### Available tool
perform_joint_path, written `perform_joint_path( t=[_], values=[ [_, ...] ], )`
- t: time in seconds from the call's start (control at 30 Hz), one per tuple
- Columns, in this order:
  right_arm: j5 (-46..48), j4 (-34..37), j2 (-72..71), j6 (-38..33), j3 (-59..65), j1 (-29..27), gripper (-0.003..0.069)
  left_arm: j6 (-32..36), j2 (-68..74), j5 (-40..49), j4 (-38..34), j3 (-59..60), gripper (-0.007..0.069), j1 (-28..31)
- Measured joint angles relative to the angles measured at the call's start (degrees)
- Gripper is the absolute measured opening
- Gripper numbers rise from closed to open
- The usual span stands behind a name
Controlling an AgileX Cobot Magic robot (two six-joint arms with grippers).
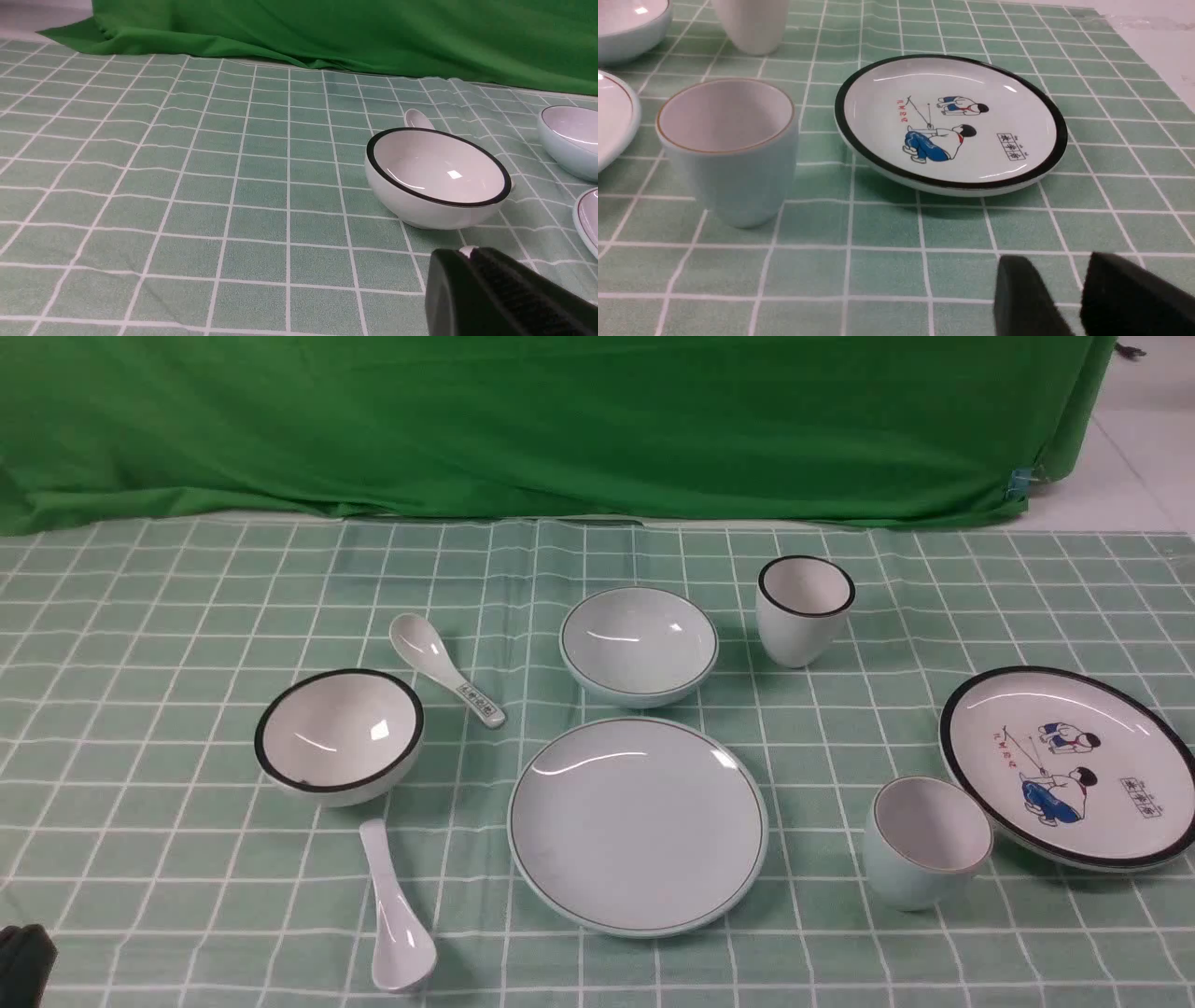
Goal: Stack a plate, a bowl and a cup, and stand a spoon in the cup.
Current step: Use the left arm to grab a blue rice bowl
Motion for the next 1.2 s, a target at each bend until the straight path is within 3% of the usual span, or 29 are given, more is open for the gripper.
perform_joint_path(
  t=[0.63, 0.7, 0.83, 0.93, 1.03, 1.13, 1.2],
  values=[
    [0.00, 0.00, 0.00, 0.00, 0.00, 0.00, 0.0242, 0.00, 0.00, -0.58, -1.21, 0.00, 0.0017, 0.00],
    [0.00, 0.00, 0.00, 0.00, 0.00, 0.00, 0.0242, 0.00, 0.00, -2.49, -4.59, 0.00, 0.0017, 0.00],
    [0.00, 0.00, 0.00, 0.00, 0.00, 0.00, 0.0242, -0.44, 0.00, -12.27, -18.67, 0.00, 0.0017, 0.00],
    [0.00, 0.00, 0.00, 0.00, 0.00, 0.00, 0.0242, -2.00, 0.00, -16.29, -21.77, 0.00, 0.0017, 0.00],
    [0.00, 0.00, 0.00, 0.00, 0.00, 0.00, 0.0242, -5.57, 0.00, -22.77, -23.51, 0.00, 0.0017, 0.00],
    [-4.13, 2.45, 0.00, 3.37, 0.00, 0.00, 0.0242, -16.79, 0.00, -35.49, -22.08, 0.00, 0.0017, 0.00],
    [-9.57, 4.88, 0.00, 8.06, 0.00, 0.00, 0.0242, -22.42, 0.18, -38.10, -18.19, -2.20, 0.0017, 0.07]
  ],
)
